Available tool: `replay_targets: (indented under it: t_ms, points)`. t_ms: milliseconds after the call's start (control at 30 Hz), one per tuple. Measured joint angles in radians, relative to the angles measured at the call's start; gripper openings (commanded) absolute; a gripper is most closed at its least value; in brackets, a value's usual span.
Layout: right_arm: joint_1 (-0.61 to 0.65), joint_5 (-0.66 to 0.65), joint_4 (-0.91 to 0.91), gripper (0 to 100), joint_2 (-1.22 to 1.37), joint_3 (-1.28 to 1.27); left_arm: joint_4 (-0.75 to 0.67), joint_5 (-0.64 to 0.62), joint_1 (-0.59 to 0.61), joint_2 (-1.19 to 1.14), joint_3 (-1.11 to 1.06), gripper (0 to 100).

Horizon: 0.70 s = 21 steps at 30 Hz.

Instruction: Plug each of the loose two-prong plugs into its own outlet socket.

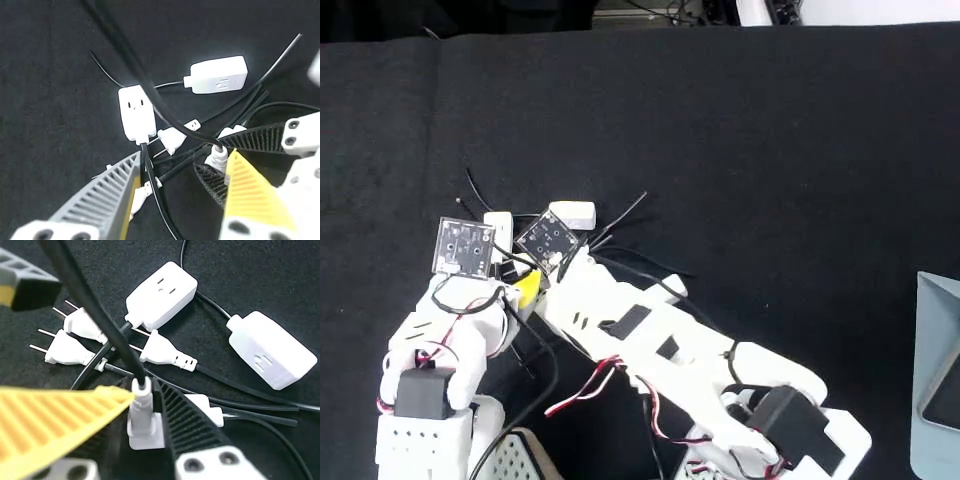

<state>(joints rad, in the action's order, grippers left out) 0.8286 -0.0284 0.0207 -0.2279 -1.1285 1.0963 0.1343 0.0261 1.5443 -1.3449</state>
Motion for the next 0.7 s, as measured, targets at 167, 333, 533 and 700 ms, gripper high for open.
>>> replay_targets:
  t_ms: [167, 333, 533, 700]
  points:
    - [0.008, 0.000, 0.046, 8.5, 0.000, 0.000, 0.002, 0.000, 0.000, -0.002, 0.000, 27]
    - [0.008, 0.000, 0.094, 8.5, 0.006, 0.008, 0.002, 0.003, 0.000, -0.006, -0.002, 27]
    - [0.006, 0.000, 0.117, 8.5, -0.025, 0.012, 0.002, 0.002, 0.034, -0.006, -0.002, 27]
    - [0.005, 0.000, 0.118, 8.6, -0.100, -0.015, 0.002, 0.003, 0.081, -0.006, -0.002, 27]
